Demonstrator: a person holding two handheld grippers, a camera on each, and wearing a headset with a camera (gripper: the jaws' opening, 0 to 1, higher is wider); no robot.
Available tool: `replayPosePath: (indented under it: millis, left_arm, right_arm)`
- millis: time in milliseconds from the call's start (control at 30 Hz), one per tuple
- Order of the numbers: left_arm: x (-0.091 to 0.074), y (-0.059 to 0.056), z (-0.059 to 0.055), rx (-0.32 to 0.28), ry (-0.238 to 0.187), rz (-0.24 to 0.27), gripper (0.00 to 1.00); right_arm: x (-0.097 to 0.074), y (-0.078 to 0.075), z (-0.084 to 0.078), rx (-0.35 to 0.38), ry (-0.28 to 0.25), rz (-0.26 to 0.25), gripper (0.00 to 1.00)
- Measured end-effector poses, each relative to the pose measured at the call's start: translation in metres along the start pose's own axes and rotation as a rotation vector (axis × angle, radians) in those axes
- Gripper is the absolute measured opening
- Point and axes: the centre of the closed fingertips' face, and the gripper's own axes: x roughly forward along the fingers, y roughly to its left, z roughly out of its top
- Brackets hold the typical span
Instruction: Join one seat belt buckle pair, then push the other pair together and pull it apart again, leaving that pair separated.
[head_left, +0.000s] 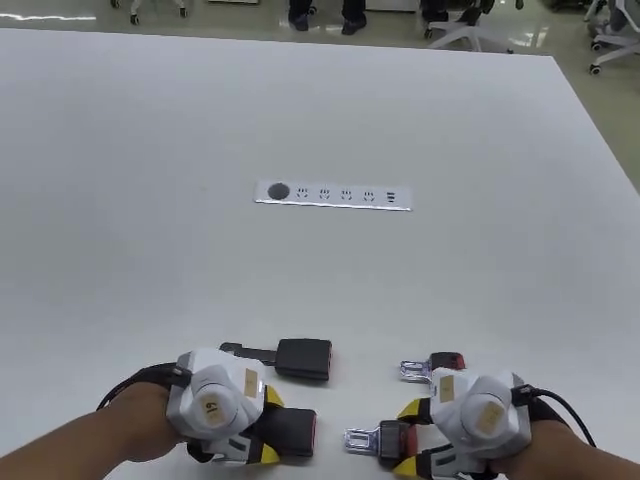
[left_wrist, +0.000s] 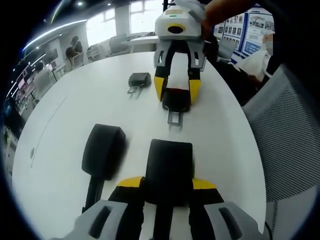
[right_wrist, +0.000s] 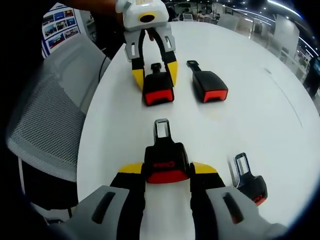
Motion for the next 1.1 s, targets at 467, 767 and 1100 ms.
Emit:
replayPosePath:
  millis: [467,767,1100]
  left_arm:
    - [0.000,0.001,-0.003,0.003,0.004,-0.004,0.35]
    - [-0.001,0.000,-0.003,0.010,0.014,-0.009,0.35]
    - [-0.001,0.000,-0.002,0.022,0.028,-0.016,0.34]
  right_arm:
    - [0.019,0.006,0.031,-0.023,-0.047,0.023,0.32]
    - [0.027,0.006,0.042,-0.010,-0.066,0.025,0.32]
    - [0.027,0.006,0.046,0.008,-0.076,0.003,0.32]
